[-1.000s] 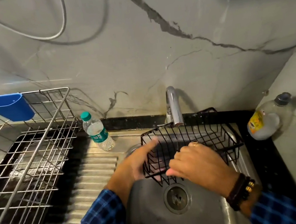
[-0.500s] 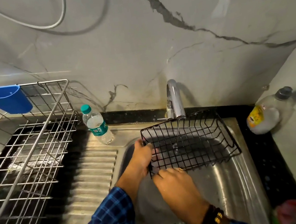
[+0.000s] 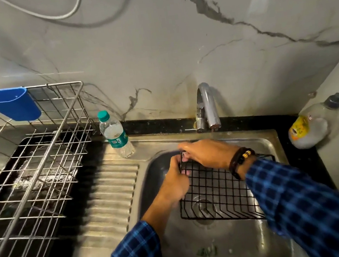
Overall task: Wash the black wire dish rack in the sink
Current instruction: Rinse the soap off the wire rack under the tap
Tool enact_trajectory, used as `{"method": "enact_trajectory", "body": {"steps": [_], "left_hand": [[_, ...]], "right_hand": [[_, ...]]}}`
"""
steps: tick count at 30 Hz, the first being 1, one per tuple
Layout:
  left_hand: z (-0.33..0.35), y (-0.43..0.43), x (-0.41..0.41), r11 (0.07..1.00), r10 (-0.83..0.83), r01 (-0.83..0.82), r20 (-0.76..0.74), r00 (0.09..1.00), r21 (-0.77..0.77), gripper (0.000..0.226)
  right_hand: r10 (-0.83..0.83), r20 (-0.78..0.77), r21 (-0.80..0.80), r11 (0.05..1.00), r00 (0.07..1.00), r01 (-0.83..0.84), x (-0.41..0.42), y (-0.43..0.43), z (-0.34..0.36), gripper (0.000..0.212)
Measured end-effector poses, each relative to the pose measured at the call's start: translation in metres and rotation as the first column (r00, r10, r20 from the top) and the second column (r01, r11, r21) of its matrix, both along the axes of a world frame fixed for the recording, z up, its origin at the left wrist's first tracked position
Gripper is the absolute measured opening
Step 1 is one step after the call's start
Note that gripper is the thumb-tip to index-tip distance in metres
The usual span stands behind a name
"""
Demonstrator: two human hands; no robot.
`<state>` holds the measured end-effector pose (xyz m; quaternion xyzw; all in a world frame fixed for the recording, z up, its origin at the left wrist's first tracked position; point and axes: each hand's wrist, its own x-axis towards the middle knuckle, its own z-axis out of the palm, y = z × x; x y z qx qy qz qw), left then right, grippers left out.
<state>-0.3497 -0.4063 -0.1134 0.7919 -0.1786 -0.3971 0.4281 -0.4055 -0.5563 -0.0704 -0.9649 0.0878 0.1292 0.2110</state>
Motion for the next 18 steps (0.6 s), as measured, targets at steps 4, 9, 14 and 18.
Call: {"method": "enact_trajectory", "body": {"steps": [4, 9, 14, 18], "left_hand": [[-0.007, 0.012, 0.018, 0.991, 0.13, -0.13, -0.112, 0.985, 0.006, 0.044], [-0.005, 0.008, 0.021, 0.992, 0.13, -0.129, -0.17, 0.977, 0.014, 0.044], [0.005, -0.004, 0.013, 0.998, 0.062, -0.059, -0.203, 0.977, 0.02, 0.043], [0.004, -0.008, 0.01, 0.999, -0.025, 0.026, -0.072, 0.997, 0.026, 0.06]], "right_hand": [[0.004, -0.037, -0.015, 1.0, 0.999, -0.004, -0.025, -0.034, -0.002, 0.03], [-0.039, -0.104, -0.036, 0.999, 0.994, 0.036, -0.041, -0.048, 0.002, 0.035], [0.025, 0.055, -0.146, 0.989, 0.998, -0.016, -0.007, -0.017, 0.004, 0.028], [0.059, 0.051, -0.151, 0.987, 0.997, -0.051, 0.011, 0.002, 0.009, 0.015]]}}
